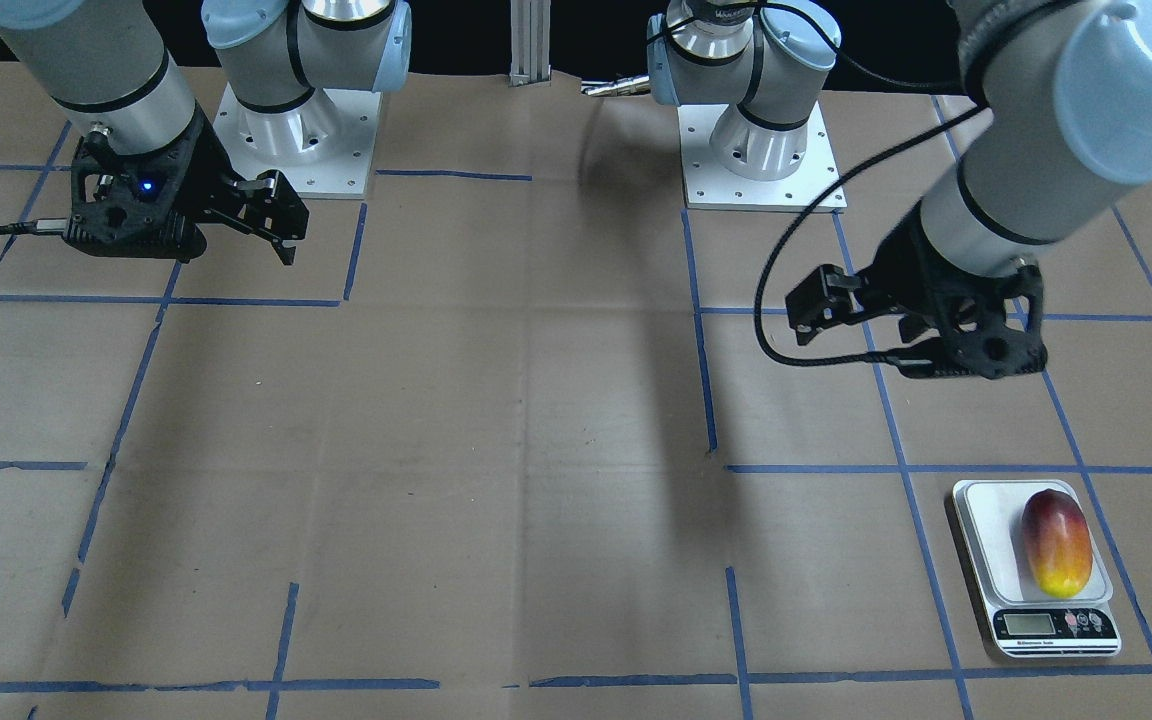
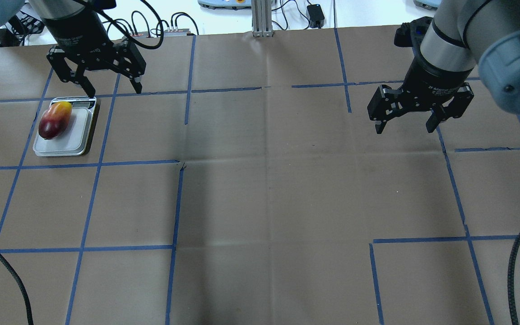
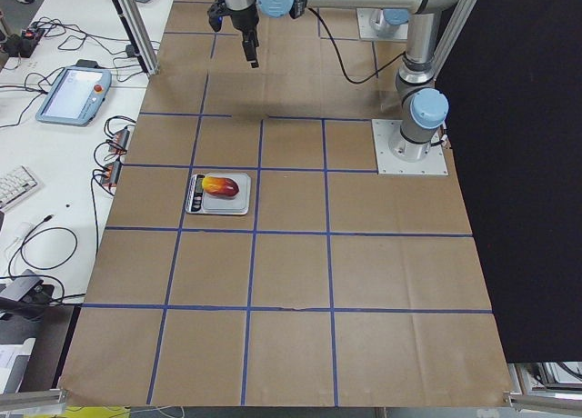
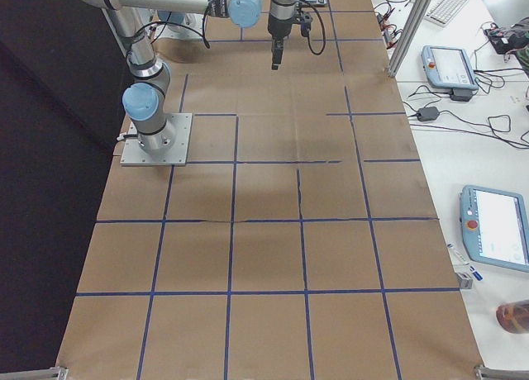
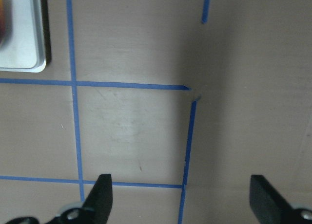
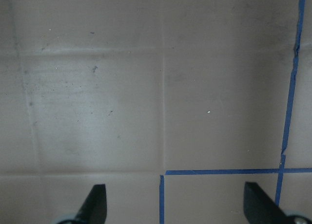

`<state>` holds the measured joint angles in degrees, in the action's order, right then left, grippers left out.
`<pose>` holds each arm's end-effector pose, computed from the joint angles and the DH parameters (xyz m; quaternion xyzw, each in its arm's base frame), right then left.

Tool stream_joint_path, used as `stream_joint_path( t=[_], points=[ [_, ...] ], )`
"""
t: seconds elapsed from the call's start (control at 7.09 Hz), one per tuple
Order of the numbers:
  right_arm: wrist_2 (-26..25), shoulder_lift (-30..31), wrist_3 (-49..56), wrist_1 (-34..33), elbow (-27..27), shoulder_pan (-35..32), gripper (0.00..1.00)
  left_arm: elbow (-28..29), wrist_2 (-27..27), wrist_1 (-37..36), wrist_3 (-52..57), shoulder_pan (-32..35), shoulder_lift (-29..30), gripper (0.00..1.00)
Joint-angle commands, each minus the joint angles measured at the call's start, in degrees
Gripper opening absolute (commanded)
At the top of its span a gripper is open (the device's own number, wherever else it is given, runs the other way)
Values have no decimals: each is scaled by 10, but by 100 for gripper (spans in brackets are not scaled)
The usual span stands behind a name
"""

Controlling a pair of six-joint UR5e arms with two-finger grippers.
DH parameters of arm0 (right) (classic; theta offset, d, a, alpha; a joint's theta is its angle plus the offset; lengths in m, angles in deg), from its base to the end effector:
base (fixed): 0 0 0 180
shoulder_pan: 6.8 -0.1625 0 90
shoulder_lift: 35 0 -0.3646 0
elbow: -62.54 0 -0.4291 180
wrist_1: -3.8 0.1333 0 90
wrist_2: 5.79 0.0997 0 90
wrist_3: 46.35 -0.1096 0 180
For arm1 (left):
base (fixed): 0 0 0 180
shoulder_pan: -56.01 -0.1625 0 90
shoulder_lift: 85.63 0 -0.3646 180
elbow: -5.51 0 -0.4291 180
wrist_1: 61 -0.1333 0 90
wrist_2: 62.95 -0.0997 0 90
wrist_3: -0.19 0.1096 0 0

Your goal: Weigh mango

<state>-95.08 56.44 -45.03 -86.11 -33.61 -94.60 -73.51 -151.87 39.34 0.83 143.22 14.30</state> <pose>0.1150 -0.5135 0.3742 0.0079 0.9991 0.0417 0.0075 -0.1073 -0.5785 0.4053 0.0195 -0.9965 -0.0807 0.0118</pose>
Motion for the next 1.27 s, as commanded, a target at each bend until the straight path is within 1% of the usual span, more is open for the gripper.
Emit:
stream_joint_path(
  t=[0.0, 0.14, 0.28, 0.42, 0.56, 0.85, 1.13],
  points=[
    [0, 0, 0, 0, 0, 0, 100, -88, 8, -46, -13, 9, -68, 100],
    [0, 0, 0, 0, 0, 0, 100, -115, 9, -52, -7, 12, -86, 100],
    [0, 0, 0, 0, 0, 0, 100, -146, 8, -58, -7, 12, -117, 100],
    [0, 0, 0, 0, 0, 0, 100, -169, 4, -115, -1, 12, -130, 100],
    [0, 0, 0, 0, 0, 0, 100, -186, 2, -150, 0, 12, -134, 100],
    [0, 0, 0, 0, 0, 0, 100, -205, 3, -154, 1, 12, -143, 100],
    [0, 0, 0, 0, 0, 0, 100, -207, 3, -155, 1, 10, -142, 100]
  ],
)
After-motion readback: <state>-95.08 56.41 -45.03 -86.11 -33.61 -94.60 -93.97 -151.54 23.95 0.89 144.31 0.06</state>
